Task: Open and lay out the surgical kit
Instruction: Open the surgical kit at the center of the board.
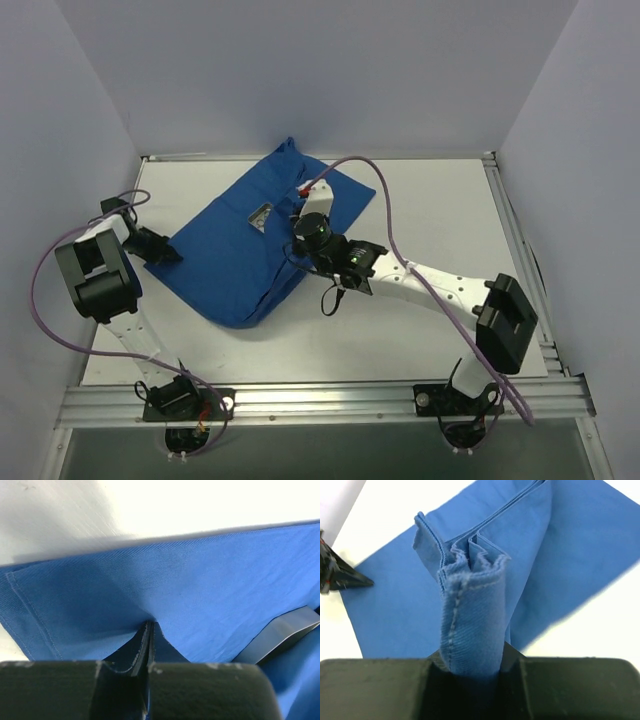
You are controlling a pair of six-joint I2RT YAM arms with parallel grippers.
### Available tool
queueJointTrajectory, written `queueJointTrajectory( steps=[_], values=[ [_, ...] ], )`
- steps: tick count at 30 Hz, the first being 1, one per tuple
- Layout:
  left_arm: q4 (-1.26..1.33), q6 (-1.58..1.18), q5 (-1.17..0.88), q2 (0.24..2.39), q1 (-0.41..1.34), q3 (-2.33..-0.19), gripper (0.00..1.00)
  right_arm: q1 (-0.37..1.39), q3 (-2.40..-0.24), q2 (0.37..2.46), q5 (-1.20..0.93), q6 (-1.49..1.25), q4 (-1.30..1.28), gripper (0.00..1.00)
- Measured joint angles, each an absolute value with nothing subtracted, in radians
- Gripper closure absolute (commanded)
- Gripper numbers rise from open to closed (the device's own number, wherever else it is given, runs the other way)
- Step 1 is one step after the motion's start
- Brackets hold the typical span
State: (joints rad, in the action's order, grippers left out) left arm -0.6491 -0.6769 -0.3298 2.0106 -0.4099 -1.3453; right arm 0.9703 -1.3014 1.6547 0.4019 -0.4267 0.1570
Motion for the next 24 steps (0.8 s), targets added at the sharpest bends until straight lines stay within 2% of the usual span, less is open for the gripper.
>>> queueJointTrajectory(
  steps=[6, 11, 13, 17, 22, 23, 24],
  values=[
    [-0.656, -0.668, -0.303, 2.011, -0.391, -1.355, 0.98, 1.124, -1.128, 1.485, 0.602, -0.624, 0.028, 1.0],
    [-0.656, -0.668, -0.295, 2.01, -0.385, -1.356, 0.98, 1.266, -1.005, 1.425, 0.711, -0.913, -0.183, 1.0],
    [-0.656, -0.668, -0.293, 2.01, -0.382, -1.356, 0.98, 1.32, -0.939, 1.406, 0.737, -1.053, -0.268, 0.96],
    [-0.655, -0.668, -0.291, 2.009, -0.376, -1.356, 0.98, 1.468, -0.844, 1.393, 0.755, -1.324, -0.416, 0.63],
    [-0.655, -0.666, -0.277, 2.004, -0.368, -1.356, 0.98, 1.609, -0.821, 1.382, 0.749, -1.536, -0.563, 0.37],
    [-0.656, -0.664, -0.269, 2.003, -0.364, -1.356, 0.98, 1.612, -0.821, 1.371, 0.753, -1.548, -0.574, 0.28],
    [-0.656, -0.661, -0.26, 2.0, -0.36, -1.356, 0.98, 1.612, -0.823, 1.359, 0.758, -1.552, -0.583, 0.26]
  ],
)
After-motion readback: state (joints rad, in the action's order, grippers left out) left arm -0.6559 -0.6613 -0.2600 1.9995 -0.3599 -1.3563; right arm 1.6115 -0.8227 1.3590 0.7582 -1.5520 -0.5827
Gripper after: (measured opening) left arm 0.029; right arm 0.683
